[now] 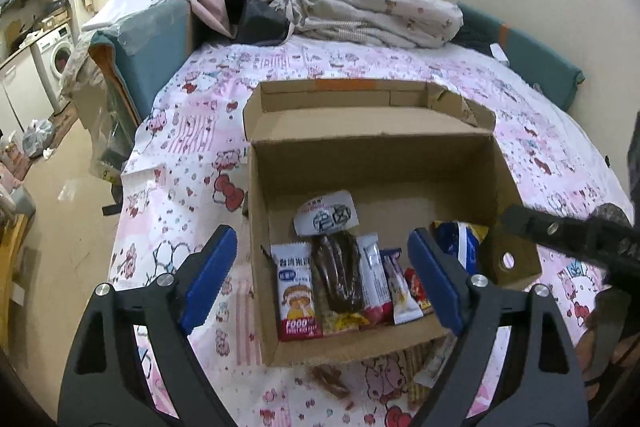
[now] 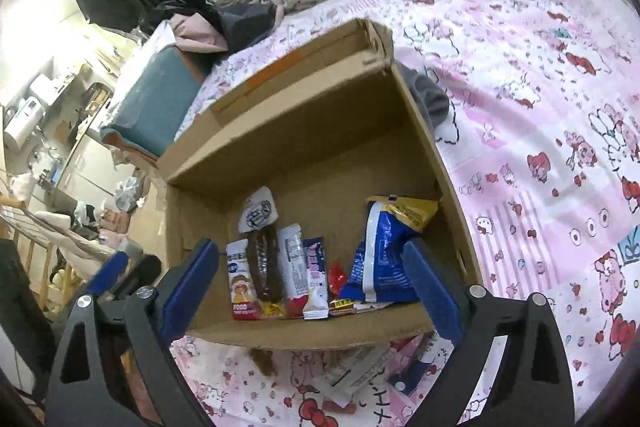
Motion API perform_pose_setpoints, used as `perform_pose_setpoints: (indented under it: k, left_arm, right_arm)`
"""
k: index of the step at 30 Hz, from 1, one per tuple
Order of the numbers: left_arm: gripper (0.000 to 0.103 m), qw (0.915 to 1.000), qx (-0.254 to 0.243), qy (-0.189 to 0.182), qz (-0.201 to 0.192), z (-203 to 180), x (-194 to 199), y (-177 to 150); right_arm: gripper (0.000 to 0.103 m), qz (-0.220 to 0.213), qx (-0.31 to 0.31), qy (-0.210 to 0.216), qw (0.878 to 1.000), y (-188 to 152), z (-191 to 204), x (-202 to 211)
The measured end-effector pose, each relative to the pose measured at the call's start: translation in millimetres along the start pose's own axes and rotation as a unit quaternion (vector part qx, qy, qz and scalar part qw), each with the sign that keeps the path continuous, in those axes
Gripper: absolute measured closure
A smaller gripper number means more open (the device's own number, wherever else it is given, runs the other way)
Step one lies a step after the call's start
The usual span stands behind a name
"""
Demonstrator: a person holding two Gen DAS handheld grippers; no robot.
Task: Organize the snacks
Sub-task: 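Move both grippers back toward the remaining snacks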
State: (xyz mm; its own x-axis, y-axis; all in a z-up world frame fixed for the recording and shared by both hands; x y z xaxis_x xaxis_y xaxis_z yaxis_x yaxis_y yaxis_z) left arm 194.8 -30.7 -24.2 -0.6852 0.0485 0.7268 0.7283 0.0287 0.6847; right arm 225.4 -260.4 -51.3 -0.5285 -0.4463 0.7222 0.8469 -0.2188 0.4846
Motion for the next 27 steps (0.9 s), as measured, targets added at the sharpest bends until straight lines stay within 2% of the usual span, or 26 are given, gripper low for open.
perform_pose_setpoints:
  k: [3,9,15,19,23,27]
  left_arm:
    - [0.018,0.9999,-0.006,-0.002,0.011,-2.0,4.0,-1.9]
    - [0.018,0.9999,0.006,-0.010,0.002,4.1,22.7,-7.9]
    - [0.018,0.9995,0.028,0.009,0.009,15.9,34.4,-21.6]
    - [0.018,0.9990,0.040,0.005,0.020,23.2,40.1,-33.0]
    - [0.018,0.9986,0.037,0.016,0.035,28.3,41.4,-45.9]
    - [0.018,0.9946,0.080,0.018,0.065,43.5,36.4,-59.3]
  right_arm:
    - [0.008,-0.011,0.001,0.003,1.000,-1.0,3.9,14.1]
    - [0.008,-0.012,0.006,-0.001,1.000,-10.9,8.6,34.2]
    - [0.008,-0.001,0.013,-0.004,1.000,-25.1,10.4,44.3]
    - [0.007,-0.002,0.018,-0.010,1.000,-34.7,9.9,51.2]
    - [0.007,0.016,-0.027,-0.010,0.999,-49.9,-8.3,53.5]
    - [0.007,0.033,-0.084,-0.021,0.996,-64.0,-29.3,53.6]
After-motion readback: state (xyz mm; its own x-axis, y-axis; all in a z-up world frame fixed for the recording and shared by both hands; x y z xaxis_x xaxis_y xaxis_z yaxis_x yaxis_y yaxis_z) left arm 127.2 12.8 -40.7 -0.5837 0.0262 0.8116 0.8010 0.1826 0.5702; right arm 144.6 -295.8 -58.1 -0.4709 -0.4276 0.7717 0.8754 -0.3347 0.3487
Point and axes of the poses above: each gripper's, at about its wrist camera, not at the fingertips, and x roughly against the way its jaws point, z to its left, y to its top, the point moved 2 cm from there along -x, roughly the way its jaws point
